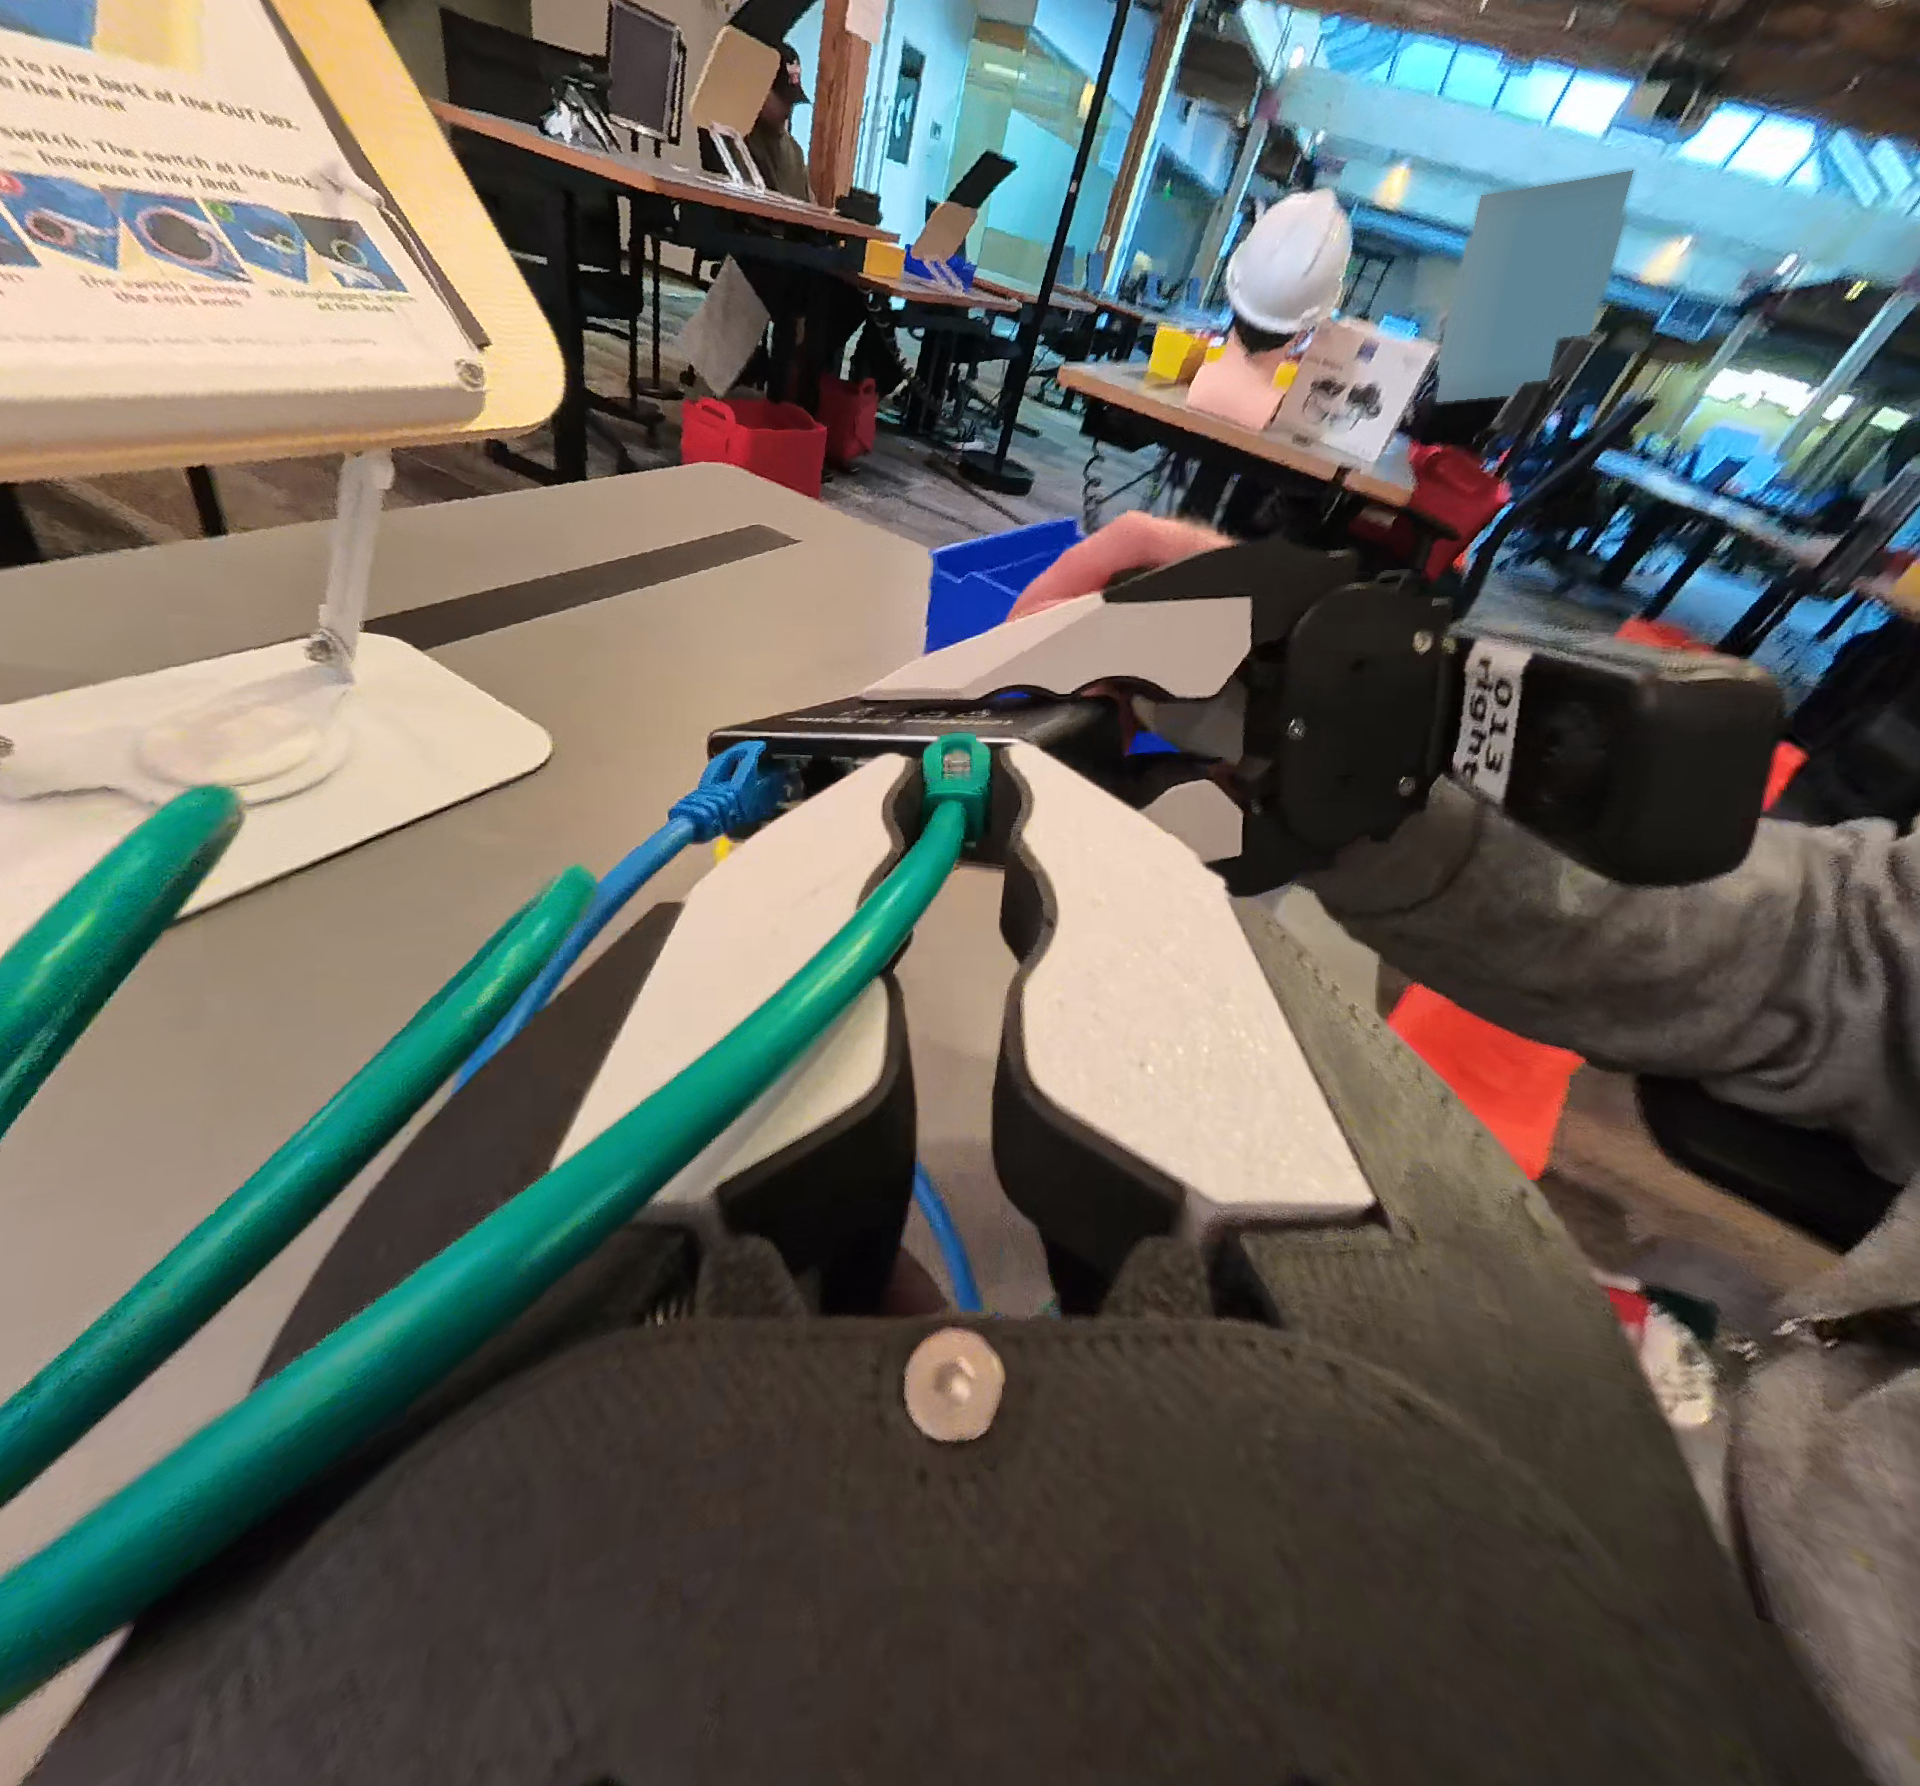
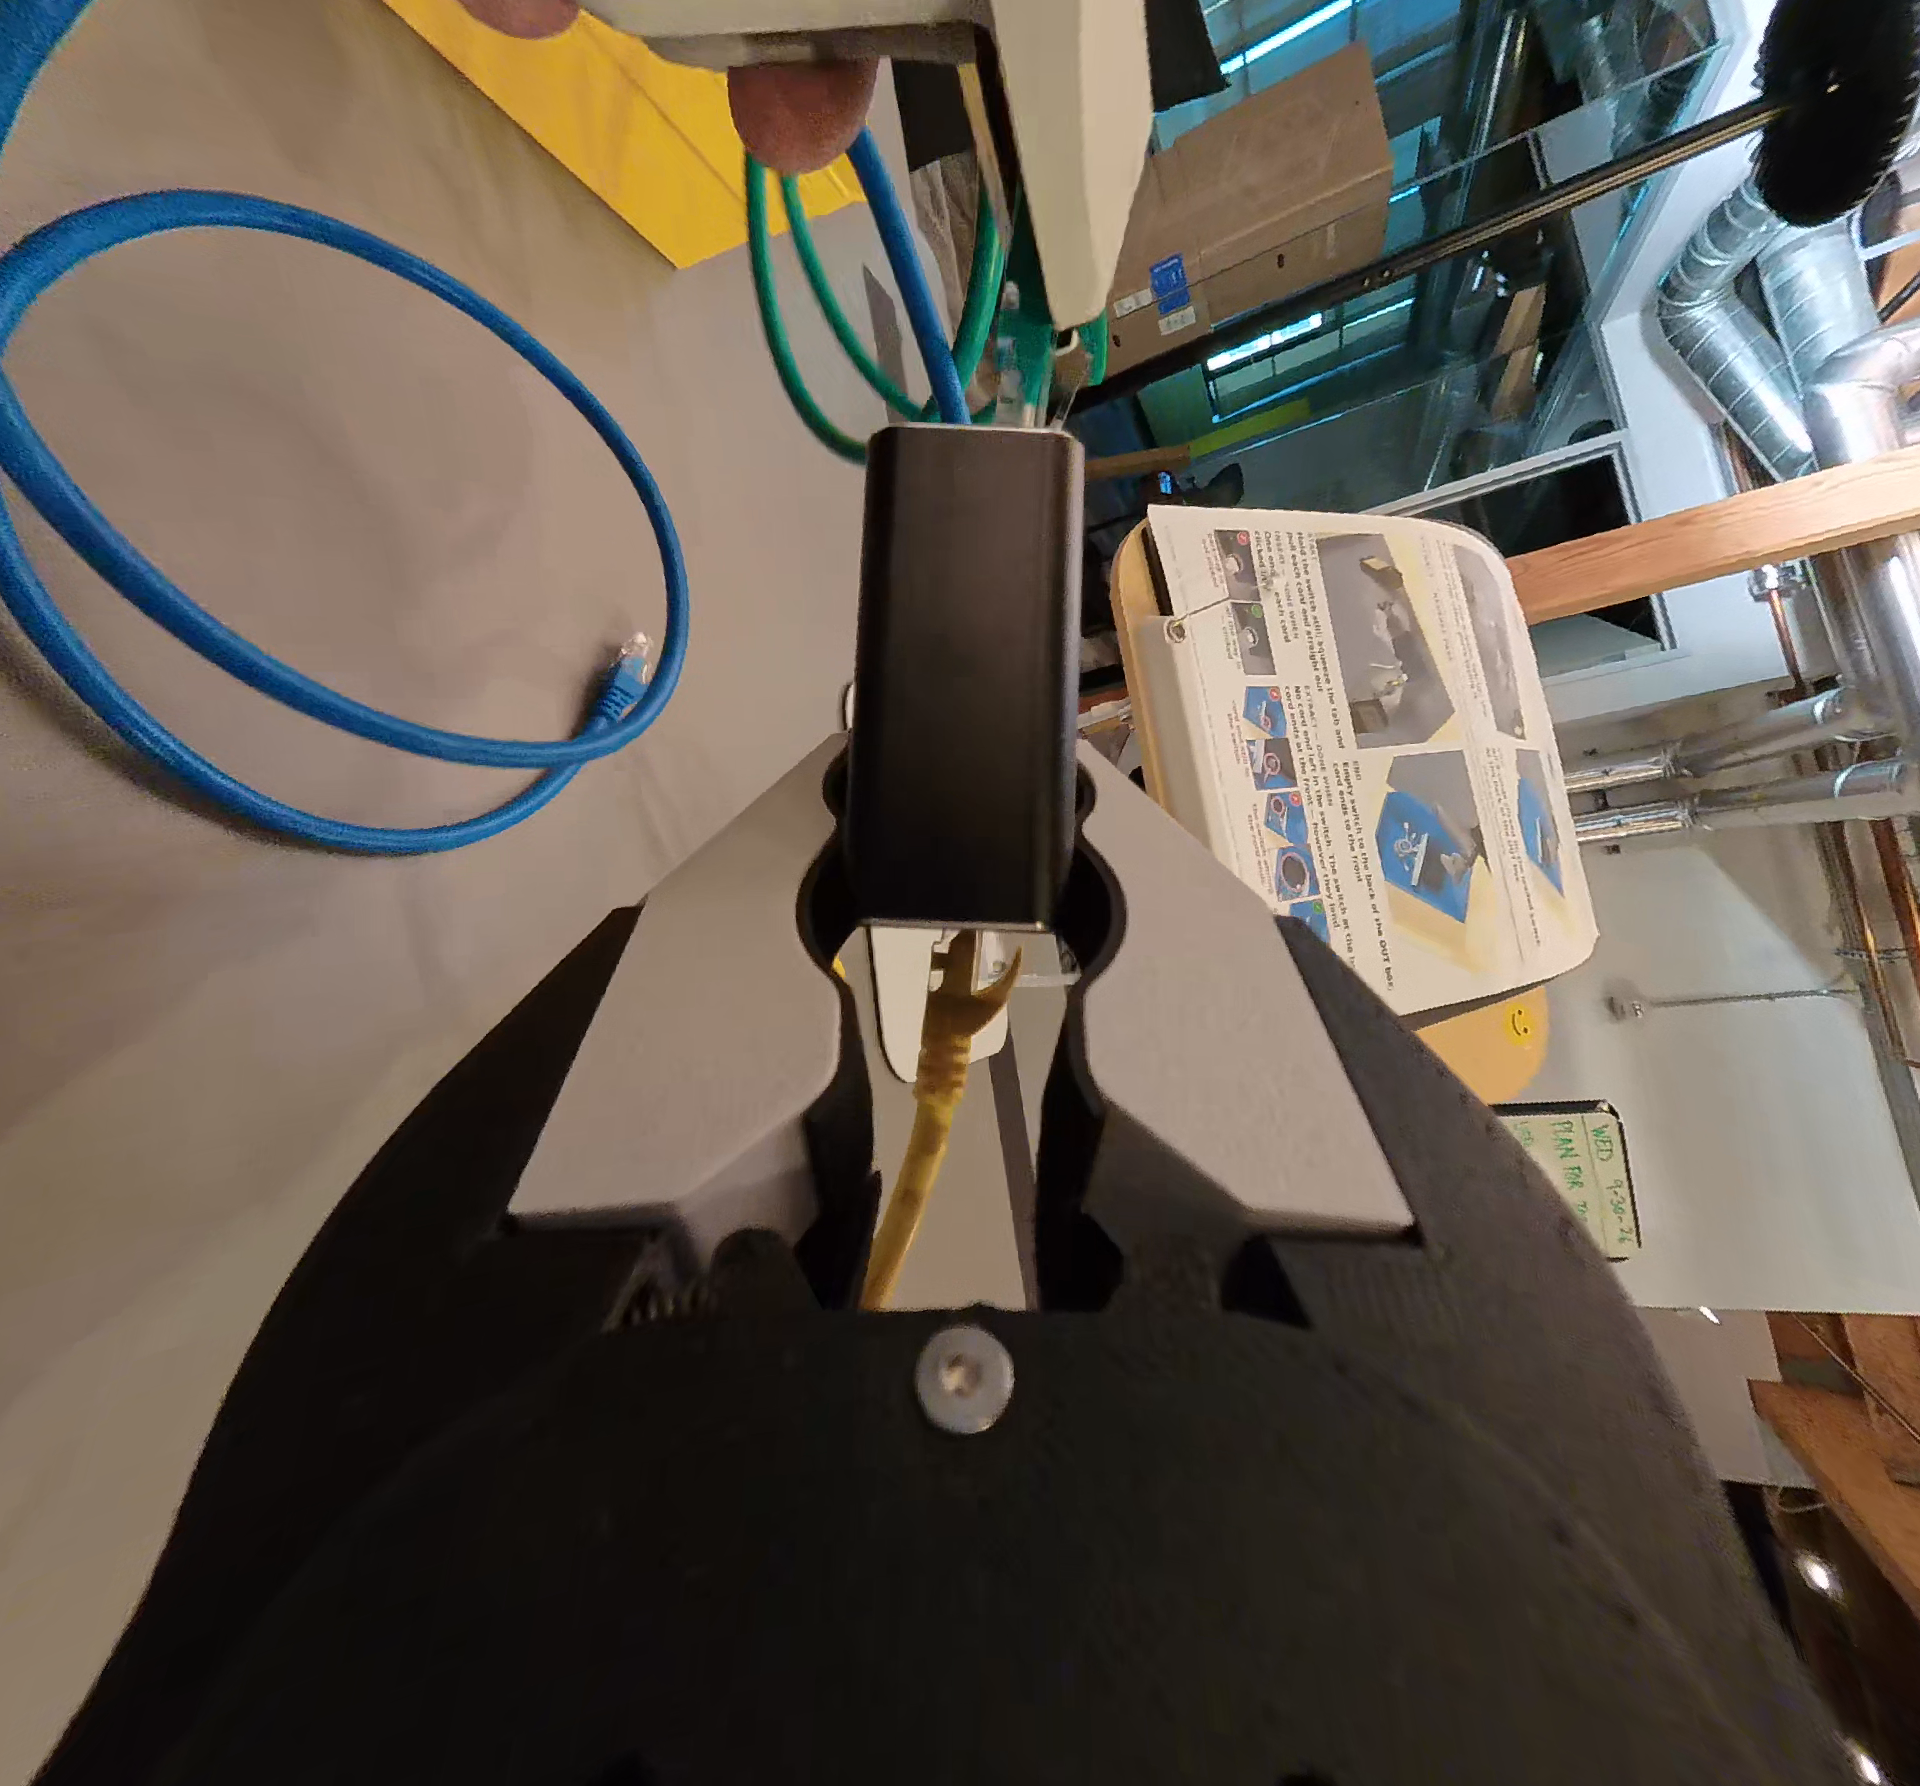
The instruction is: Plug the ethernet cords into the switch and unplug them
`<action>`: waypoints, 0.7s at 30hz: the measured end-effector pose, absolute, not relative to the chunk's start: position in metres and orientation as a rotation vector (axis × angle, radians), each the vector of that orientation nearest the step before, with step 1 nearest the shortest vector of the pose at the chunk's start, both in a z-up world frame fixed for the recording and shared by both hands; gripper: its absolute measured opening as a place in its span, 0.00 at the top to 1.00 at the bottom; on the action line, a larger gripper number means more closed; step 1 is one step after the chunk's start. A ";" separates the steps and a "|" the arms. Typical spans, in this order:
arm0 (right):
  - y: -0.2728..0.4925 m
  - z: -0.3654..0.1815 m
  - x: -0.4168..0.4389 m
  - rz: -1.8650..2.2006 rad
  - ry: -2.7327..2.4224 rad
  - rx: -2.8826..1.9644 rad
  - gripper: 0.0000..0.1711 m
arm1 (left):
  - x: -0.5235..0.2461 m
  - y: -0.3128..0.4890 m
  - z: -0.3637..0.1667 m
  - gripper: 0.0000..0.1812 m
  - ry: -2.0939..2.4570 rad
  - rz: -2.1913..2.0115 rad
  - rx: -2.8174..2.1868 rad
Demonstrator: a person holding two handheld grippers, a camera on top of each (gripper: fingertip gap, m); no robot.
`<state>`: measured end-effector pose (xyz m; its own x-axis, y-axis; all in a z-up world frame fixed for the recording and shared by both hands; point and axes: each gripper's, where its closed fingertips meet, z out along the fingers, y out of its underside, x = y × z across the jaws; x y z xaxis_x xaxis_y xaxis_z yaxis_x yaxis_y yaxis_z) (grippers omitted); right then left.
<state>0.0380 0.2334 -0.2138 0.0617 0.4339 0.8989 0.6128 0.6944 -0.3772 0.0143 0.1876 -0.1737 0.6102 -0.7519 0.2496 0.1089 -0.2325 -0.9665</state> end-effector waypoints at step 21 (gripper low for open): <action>0.202 -0.185 0.037 -0.026 -1.524 -0.759 0.81 | 0.018 0.173 -0.158 0.94 0.531 -1.197 -1.431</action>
<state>0.0367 0.2022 -0.1853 0.0932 0.4365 0.8949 0.4668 0.7747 -0.4265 0.0181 0.1728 -0.1578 0.3801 -0.8504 0.3638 0.3004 -0.2584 -0.9181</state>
